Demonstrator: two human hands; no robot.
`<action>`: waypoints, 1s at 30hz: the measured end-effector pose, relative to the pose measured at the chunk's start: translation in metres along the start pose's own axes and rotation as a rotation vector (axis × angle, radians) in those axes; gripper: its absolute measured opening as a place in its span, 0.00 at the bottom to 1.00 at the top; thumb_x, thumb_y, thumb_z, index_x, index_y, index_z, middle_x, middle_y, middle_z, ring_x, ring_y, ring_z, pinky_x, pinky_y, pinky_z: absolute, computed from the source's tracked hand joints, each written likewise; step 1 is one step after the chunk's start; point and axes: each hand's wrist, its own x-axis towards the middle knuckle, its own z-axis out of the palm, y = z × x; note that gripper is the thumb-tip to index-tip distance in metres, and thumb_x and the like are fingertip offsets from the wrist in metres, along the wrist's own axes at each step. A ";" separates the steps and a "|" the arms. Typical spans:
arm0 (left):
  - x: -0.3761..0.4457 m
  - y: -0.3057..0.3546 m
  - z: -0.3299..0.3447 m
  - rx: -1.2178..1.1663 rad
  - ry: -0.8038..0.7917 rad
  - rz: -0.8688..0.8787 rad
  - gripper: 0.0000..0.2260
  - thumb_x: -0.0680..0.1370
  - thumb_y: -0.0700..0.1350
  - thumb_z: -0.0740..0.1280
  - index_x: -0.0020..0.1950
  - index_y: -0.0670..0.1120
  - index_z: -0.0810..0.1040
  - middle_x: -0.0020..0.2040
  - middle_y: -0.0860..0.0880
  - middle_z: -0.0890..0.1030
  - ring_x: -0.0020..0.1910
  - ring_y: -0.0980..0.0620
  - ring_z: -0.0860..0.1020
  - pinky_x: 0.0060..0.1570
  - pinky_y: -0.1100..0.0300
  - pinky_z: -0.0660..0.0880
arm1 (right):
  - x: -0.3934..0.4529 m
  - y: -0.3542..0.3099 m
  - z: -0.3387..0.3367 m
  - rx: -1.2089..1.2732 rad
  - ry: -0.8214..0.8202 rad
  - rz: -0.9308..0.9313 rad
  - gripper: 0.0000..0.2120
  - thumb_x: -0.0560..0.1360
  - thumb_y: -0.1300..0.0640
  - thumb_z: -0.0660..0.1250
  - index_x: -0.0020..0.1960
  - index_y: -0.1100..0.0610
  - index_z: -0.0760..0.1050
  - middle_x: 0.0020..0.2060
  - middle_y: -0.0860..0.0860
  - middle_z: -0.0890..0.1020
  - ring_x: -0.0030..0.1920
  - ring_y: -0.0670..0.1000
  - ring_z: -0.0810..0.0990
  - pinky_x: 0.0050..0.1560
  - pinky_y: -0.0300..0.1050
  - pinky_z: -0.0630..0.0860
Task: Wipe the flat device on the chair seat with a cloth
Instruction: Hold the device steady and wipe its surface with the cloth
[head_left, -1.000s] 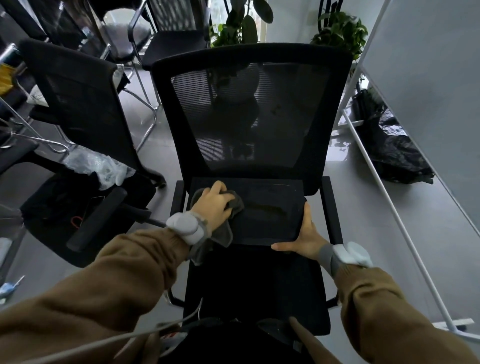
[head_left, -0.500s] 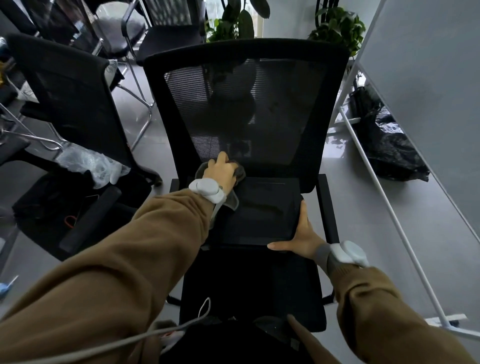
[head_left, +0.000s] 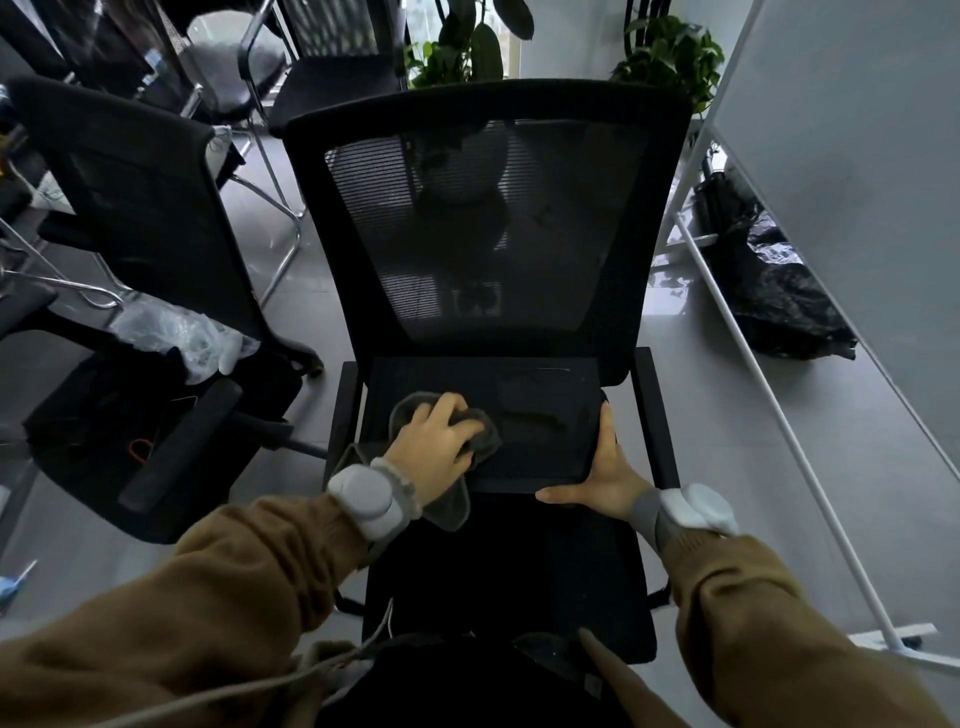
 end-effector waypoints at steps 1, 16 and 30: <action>-0.008 0.001 0.002 -0.004 -0.012 0.011 0.16 0.77 0.44 0.63 0.64 0.47 0.72 0.67 0.42 0.65 0.59 0.36 0.68 0.60 0.41 0.70 | 0.000 0.000 0.000 0.003 -0.002 -0.003 0.72 0.55 0.50 0.82 0.73 0.50 0.25 0.74 0.52 0.58 0.74 0.53 0.58 0.74 0.54 0.59; -0.025 -0.005 0.006 -0.020 0.022 0.083 0.15 0.75 0.44 0.65 0.63 0.48 0.75 0.65 0.43 0.69 0.59 0.38 0.71 0.63 0.44 0.70 | 0.000 -0.005 -0.002 -0.005 -0.009 0.002 0.73 0.49 0.45 0.81 0.74 0.47 0.30 0.73 0.54 0.63 0.73 0.55 0.63 0.72 0.58 0.63; 0.092 -0.001 -0.036 0.096 0.118 -0.172 0.14 0.78 0.43 0.61 0.63 0.44 0.73 0.65 0.41 0.64 0.58 0.35 0.68 0.56 0.43 0.74 | 0.003 -0.005 -0.004 -0.009 -0.015 0.029 0.73 0.53 0.49 0.82 0.74 0.48 0.27 0.74 0.54 0.60 0.74 0.55 0.61 0.73 0.58 0.62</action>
